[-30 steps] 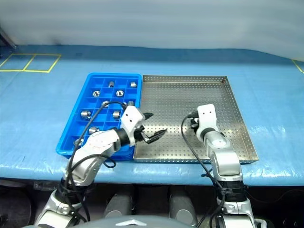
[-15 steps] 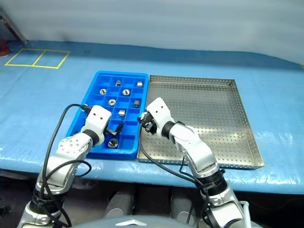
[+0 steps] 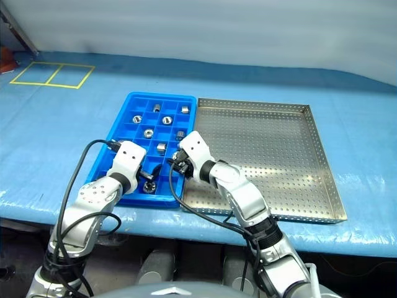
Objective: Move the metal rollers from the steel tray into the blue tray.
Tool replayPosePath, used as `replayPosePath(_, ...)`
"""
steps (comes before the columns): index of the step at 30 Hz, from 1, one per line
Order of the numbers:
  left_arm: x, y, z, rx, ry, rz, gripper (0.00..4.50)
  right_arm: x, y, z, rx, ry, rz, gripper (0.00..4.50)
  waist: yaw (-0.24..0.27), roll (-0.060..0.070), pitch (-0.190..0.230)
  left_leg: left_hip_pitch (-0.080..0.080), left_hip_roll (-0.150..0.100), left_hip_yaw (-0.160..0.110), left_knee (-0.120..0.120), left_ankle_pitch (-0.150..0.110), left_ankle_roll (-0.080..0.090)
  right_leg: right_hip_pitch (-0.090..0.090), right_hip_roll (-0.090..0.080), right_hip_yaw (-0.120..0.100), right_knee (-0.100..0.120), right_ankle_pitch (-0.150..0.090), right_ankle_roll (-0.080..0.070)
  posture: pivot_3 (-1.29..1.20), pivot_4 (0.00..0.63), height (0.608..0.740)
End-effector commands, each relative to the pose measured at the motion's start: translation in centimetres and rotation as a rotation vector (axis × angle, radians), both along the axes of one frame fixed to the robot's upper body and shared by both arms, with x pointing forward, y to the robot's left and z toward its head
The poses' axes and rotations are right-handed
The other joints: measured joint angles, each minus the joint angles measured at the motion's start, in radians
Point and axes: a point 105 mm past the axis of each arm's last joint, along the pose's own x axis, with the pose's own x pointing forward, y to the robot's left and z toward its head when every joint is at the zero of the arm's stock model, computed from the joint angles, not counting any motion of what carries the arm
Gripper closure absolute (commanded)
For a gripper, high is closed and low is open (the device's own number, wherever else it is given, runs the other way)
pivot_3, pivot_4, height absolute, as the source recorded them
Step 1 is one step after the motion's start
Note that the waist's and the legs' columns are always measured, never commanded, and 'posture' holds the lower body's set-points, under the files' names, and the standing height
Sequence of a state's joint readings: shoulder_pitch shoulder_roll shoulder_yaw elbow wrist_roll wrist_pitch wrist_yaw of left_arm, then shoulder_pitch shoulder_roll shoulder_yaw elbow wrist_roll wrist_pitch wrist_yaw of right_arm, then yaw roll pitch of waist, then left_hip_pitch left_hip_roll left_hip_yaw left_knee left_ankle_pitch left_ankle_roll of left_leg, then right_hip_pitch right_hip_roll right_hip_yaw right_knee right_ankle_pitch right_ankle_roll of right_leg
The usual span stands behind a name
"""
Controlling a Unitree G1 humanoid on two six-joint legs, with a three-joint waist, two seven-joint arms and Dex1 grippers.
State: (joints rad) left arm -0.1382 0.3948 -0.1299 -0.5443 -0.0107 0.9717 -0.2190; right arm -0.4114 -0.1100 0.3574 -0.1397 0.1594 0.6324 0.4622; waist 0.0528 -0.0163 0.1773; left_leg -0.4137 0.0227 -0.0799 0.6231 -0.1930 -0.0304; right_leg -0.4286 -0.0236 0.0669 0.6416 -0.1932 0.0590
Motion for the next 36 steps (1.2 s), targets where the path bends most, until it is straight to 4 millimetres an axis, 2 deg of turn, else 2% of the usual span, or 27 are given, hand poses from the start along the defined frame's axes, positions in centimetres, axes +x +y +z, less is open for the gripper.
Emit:
replayPosePath(1,0.1,-1.0,1.1,0.001,-0.049,-0.041,0.0,0.3,0.2,2.2,0.061,-0.086,-0.012,0.89,0.001,0.0,0.0,0.0,0.0,0.0,0.0,0.0,0.0,0.0,0.0,0.0,0.0,0.0,0.0,0.28,0.15,0.74)
replayPosePath(5,0.5,-2.1,1.2,-0.02,-0.065,-0.071,0.0,1.1,-1.7,4.0,0.144,-0.126,-0.11,0.89,0.006,0.0,0.0,0.0,0.0,0.0,0.0,0.0,0.0,0.0,0.0,0.0,0.0,0.0,0.0,0.27,0.15,0.74)
replayPosePath(10,1.1,-4.4,2.7,-0.144,-0.139,-0.155,0.0,2.3,-7.3,5.2,0.13,-0.207,-0.299,0.89,0.027,0.0,0.0,-0.002,-0.001,0.0,0.001,0.0,0.0,0.0,-0.001,0.0,-0.002,0.0,0.001,0.24,0.15,0.74)
replayPosePath(14,1.0,-6.1,3.3,-0.197,-0.17,-0.282,0.0,1.8,-12.4,4.0,0.021,-0.21,-0.349,0.89,0.024,0.0,0.0,-0.002,-0.001,0.001,0.001,0.0,-0.001,0.001,-0.002,0.0,-0.005,0.001,0.002,0.21,0.15,0.74)
replayPosePath(17,0.8,-6.9,3.3,-0.207,-0.167,-0.367,0.0,0.8,-15.3,2.9,-0.032,-0.171,-0.344,0.89,0.014,0.0,0.0,-0.002,-0.001,0.001,-0.002,0.0,0.0,0.001,-0.002,0.0,-0.007,0.001,0.002,0.18,0.15,0.74)
replayPosePath(20,0.6,-7.2,3.6,-0.259,-0.169,-0.427,0.0,-0.2,-17.5,2.0,-0.101,-0.153,-0.35,0.28,-0.006,0.0,0.0,-0.002,-0.001,0.002,-0.003,0.0,0.0,0.0,-0.001,0.001,-0.007,0.001,0.001,0.16,0.15,0.74)
replayPosePath(21,0.5,-7.4,3.7,-0.278,-0.169,-0.448,0.0,-0.6,-17.7,2.1,-0.105,-0.153,-0.339,0.01,-0.011,0.0,0.0,-0.002,-0.001,0.002,-0.002,0.0,0.0,0.001,-0.002,0.001,-0.007,0.001,0.001,0.16,0.15,0.74)
replayPosePath(25,-0.2,-8.1,3.9,-0.326,-0.159,-0.536,0.0,-1.9,-17.6,2.6,-0.087,-0.154,-0.291,0.01,-0.03,0.0,0.0,-0.001,0.0,0.002,-0.001,0.0,0.0,0.001,-0.001,0.001,-0.007,0.001,0.002,0.14,0.15,0.74)
replayPosePath(36,-0.1,-8.0,3.6,-0.343,-0.123,-0.528,0.0,-2.2,-17.4,2.6,-0.121,-0.164,-0.281,0.01,-0.037,0.0,0.0,-0.002,-0.001,0.002,0.003,0.0,0.0,0.003,-0.001,0.001,-0.006,0.002,0.003,0.13,0.15,0.74)
